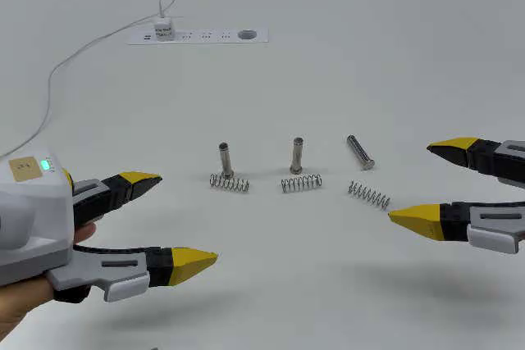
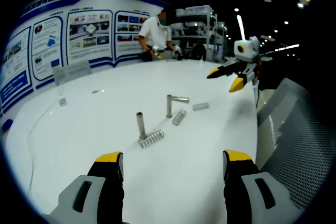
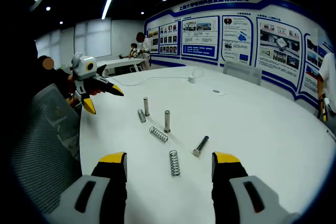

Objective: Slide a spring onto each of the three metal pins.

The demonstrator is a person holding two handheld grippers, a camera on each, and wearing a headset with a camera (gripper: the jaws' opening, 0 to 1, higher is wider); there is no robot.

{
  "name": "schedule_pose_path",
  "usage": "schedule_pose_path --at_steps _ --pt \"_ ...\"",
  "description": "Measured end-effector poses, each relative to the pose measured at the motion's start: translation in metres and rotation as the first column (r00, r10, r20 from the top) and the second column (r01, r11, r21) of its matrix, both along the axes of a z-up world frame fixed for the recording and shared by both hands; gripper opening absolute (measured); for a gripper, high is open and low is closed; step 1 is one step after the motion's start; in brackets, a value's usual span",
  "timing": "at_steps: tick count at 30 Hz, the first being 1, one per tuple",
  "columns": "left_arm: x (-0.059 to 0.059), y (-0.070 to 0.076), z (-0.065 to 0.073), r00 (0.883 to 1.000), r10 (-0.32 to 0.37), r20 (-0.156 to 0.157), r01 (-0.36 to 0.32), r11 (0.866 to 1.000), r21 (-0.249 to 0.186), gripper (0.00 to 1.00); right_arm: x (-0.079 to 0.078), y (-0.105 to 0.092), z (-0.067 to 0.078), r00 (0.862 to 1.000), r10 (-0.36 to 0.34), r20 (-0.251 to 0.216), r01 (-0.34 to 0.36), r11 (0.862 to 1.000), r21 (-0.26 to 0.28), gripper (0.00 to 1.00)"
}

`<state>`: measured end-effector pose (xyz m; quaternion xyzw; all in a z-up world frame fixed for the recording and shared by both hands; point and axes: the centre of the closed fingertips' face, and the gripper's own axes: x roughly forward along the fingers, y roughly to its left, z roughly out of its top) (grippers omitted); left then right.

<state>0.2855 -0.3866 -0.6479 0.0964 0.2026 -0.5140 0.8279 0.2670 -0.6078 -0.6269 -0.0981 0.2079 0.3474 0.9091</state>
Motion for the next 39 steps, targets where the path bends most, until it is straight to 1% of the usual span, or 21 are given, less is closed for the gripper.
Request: schedule_pose_path --at_steps 15,20,24,28,33,36,39 --pt "0.000 -0.001 0.002 1.000 0.003 0.005 -0.003 1.000 -0.006 0.79 0.007 -0.004 0.005 1.000 -0.013 0.004 0.013 1.000 -0.010 0.66" --pt "0.000 -0.001 0.002 1.000 0.005 0.004 -0.005 1.000 -0.007 0.79 0.010 -0.005 0.004 1.000 -0.017 -0.005 0.017 1.000 -0.018 0.65" --pt "0.000 -0.001 0.002 1.000 0.004 0.005 -0.004 1.000 -0.005 0.79 0.014 -0.007 0.006 1.000 -0.028 -0.005 0.028 0.999 -0.016 0.63" --pt "0.000 -0.001 0.001 1.000 0.005 0.003 -0.005 1.000 -0.005 0.79 0.018 -0.009 0.006 0.999 -0.036 -0.014 0.036 0.999 -0.026 0.61" --pt "0.000 -0.001 0.001 1.000 0.004 0.003 -0.004 1.000 -0.003 0.79 0.030 -0.012 0.010 0.998 -0.055 -0.028 0.054 0.998 -0.031 0.58" --pt "0.000 -0.001 0.001 1.000 0.005 0.004 -0.005 1.000 -0.003 0.79 0.041 -0.012 0.013 0.997 -0.066 -0.035 0.065 0.997 -0.037 0.56" --pt "0.000 0.000 0.002 1.000 0.007 0.005 -0.007 1.000 -0.003 0.79 0.050 -0.012 0.013 0.996 -0.073 -0.044 0.071 0.996 -0.050 0.54"
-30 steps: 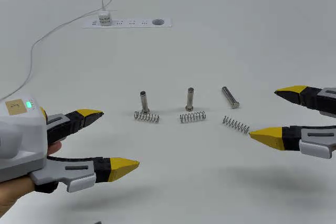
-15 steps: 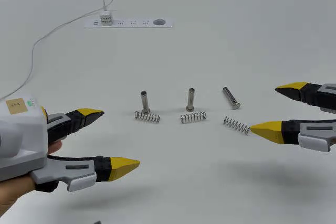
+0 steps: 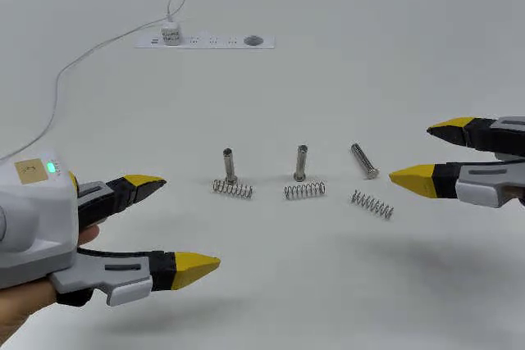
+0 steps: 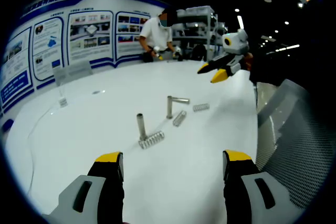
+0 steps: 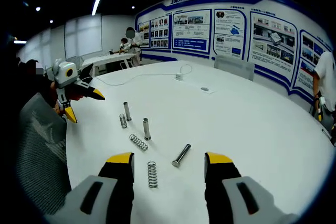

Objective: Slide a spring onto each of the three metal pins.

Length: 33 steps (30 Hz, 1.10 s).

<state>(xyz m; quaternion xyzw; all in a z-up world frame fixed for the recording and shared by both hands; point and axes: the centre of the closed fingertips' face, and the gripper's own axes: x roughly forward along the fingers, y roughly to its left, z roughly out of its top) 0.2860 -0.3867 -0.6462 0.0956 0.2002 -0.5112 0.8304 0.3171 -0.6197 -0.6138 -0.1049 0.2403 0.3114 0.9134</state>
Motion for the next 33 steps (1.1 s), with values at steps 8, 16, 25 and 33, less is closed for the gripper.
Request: schedule_pose_path --at_steps 8,16,25,33 --pt "0.000 0.000 -0.001 1.000 -0.001 -0.003 0.001 1.000 0.001 0.79 0.023 0.004 -0.007 0.999 0.002 -0.040 -0.004 0.998 -0.059 0.47" --pt "-0.001 0.000 -0.001 1.000 0.001 -0.006 -0.001 1.000 -0.003 0.78 0.043 0.004 -0.026 0.991 -0.027 -0.129 0.007 0.988 -0.156 0.36" --pt "-0.001 -0.001 -0.002 1.000 -0.002 -0.006 0.002 1.000 -0.006 0.78 0.063 0.011 -0.046 0.972 -0.093 -0.216 0.051 0.979 -0.195 0.28" --pt "-0.003 -0.003 -0.002 1.000 -0.012 -0.005 0.012 1.000 -0.006 0.78 0.075 0.012 -0.062 0.942 -0.173 -0.286 0.113 0.970 -0.214 0.22"
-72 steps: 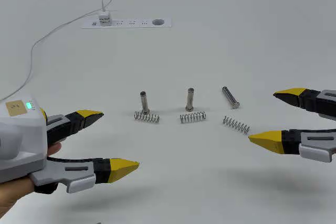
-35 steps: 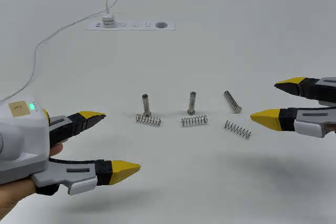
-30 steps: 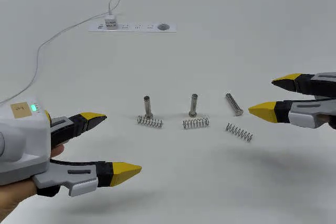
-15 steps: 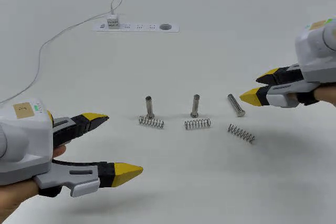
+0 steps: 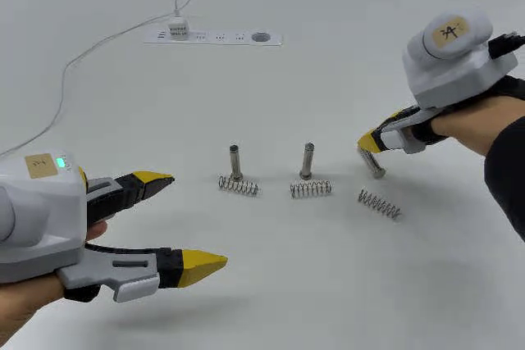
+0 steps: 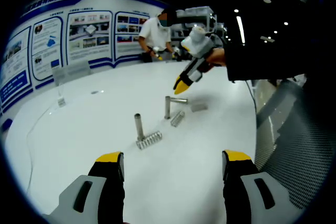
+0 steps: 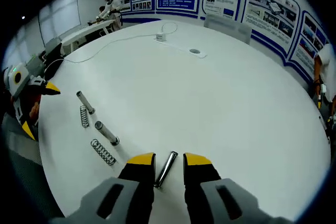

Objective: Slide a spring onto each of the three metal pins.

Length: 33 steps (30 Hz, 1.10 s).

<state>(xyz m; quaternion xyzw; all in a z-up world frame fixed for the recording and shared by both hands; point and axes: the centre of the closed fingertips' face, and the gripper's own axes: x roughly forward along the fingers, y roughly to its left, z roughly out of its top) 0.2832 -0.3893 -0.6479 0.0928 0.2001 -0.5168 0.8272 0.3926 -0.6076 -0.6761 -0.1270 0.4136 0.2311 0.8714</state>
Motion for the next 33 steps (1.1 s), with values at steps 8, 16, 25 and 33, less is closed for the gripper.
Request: schedule_pose_path --at_steps 8,16,25,33 --pt "0.000 -0.001 0.000 1.000 -0.001 0.000 0.001 1.000 -0.006 0.78 0.006 -0.002 -0.017 0.995 -0.073 -0.069 0.072 0.997 -0.019 0.16" --pt "-0.001 -0.002 -0.001 1.000 -0.004 -0.003 0.004 1.000 -0.006 0.78 0.009 -0.004 -0.025 0.984 -0.129 -0.122 0.126 0.991 -0.038 0.11" --pt "-0.001 -0.002 -0.001 1.000 -0.003 -0.006 0.003 1.000 -0.008 0.78 0.007 -0.004 -0.029 0.981 -0.124 -0.152 0.119 0.992 -0.046 0.11" --pt "0.000 -0.001 -0.001 1.000 -0.002 -0.007 0.002 1.000 -0.007 0.78 0.004 -0.001 -0.030 0.981 -0.067 -0.183 0.052 0.995 -0.085 0.09"
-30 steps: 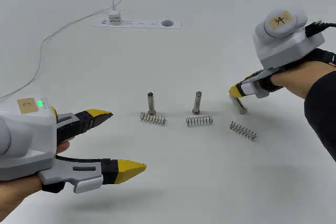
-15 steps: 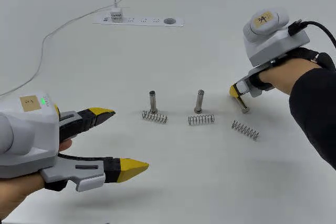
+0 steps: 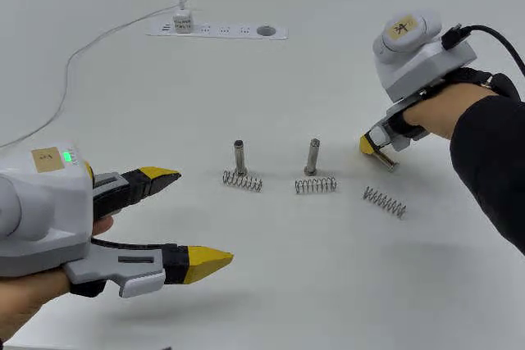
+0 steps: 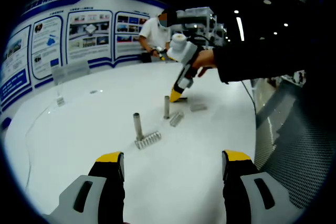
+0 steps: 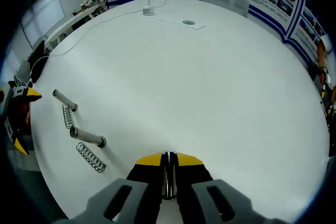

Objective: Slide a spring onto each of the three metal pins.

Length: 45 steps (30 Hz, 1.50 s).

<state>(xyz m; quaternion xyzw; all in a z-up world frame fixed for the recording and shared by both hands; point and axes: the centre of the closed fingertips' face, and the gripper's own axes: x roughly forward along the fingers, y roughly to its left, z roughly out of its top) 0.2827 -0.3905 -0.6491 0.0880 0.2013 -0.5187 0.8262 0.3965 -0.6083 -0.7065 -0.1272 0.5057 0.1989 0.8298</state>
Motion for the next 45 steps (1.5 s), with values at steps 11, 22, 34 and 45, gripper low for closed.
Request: schedule_pose_path --at_steps 11,22,34,45 --pt "-0.001 -0.001 0.000 1.000 -0.002 -0.003 0.002 1.000 0.001 0.77 -0.001 0.000 0.000 0.996 0.086 -0.033 -0.088 0.994 -0.064 0.10" --pt "-0.001 -0.001 0.001 1.000 -0.009 0.003 0.009 1.000 0.006 0.77 -0.005 0.000 0.003 0.999 0.043 0.008 -0.043 0.999 -0.022 0.08" --pt "-0.001 -0.002 0.005 1.000 -0.009 0.013 0.009 1.000 -0.004 0.76 -0.019 0.005 0.037 0.993 0.039 0.109 -0.040 0.999 0.006 0.09" --pt "-0.002 -0.003 0.006 1.000 -0.015 0.016 0.015 1.000 -0.001 0.76 -0.034 0.002 0.045 0.988 0.012 0.153 -0.018 0.999 0.040 0.09"
